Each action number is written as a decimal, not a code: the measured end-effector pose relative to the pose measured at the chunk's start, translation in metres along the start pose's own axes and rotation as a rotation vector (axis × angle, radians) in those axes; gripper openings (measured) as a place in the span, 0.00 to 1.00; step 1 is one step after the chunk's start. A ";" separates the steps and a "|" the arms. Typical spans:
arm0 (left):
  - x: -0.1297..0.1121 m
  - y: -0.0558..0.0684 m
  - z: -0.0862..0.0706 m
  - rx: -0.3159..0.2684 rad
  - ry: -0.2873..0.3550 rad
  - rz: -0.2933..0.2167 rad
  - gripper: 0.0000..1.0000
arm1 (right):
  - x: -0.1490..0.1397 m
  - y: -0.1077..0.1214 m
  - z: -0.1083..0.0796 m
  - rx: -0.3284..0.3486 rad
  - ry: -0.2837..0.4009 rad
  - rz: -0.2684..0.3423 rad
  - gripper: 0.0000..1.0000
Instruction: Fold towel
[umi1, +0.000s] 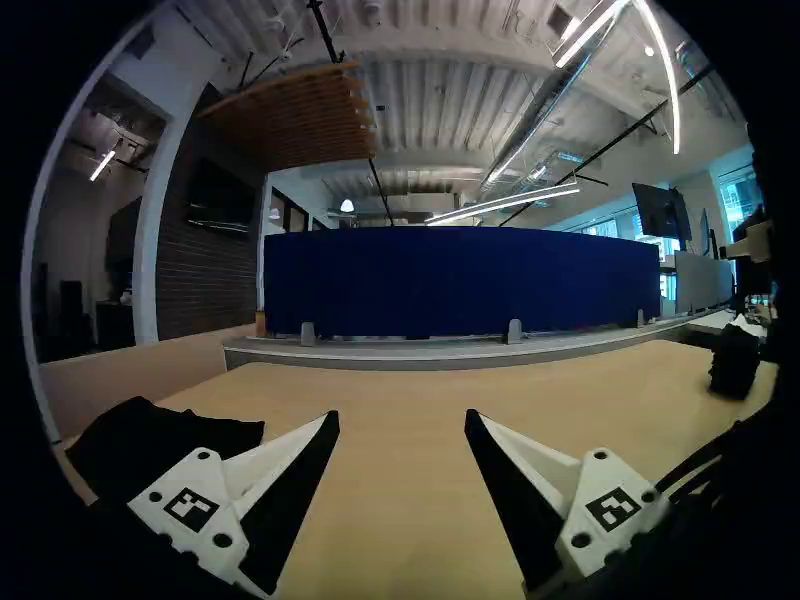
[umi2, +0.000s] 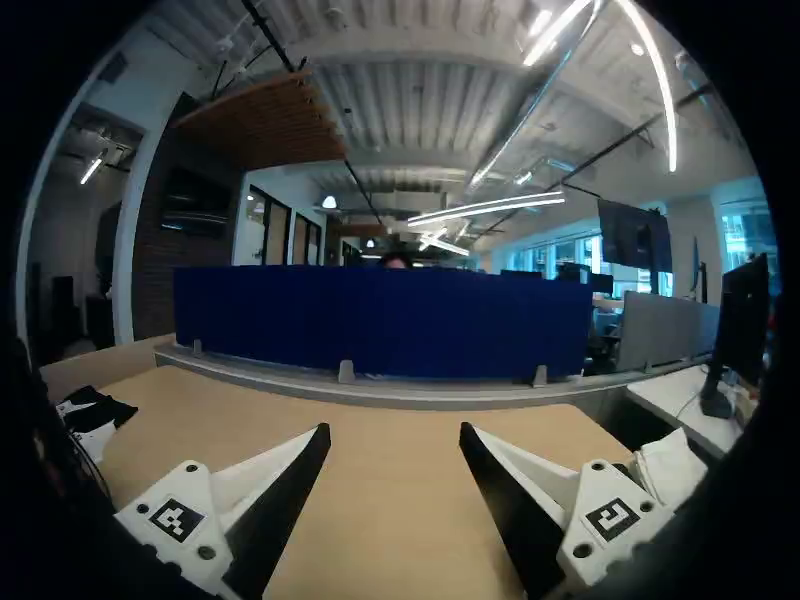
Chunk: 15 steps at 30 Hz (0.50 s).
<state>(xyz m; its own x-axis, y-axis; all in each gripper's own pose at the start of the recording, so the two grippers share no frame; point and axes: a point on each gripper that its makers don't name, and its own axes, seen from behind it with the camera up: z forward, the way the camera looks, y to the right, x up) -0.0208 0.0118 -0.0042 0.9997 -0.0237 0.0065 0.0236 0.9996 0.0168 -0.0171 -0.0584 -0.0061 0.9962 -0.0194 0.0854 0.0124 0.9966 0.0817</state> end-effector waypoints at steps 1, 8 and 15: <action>0.000 0.000 0.000 0.001 0.000 -0.001 0.93 | 0.000 0.001 0.000 -0.001 0.003 0.000 1.00; 0.000 -0.001 0.000 0.004 -0.002 -0.001 0.93 | 0.004 0.011 0.000 -0.017 0.023 0.005 1.00; 0.000 0.000 0.000 0.004 -0.002 -0.001 0.93 | 0.012 0.022 -0.004 -0.031 0.060 0.000 1.00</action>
<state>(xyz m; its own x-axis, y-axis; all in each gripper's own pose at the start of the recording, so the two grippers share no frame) -0.0205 0.0113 -0.0040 0.9996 -0.0250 0.0088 0.0248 0.9995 0.0205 -0.0045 -0.0362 -0.0071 0.9996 -0.0151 0.0255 0.0138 0.9986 0.0505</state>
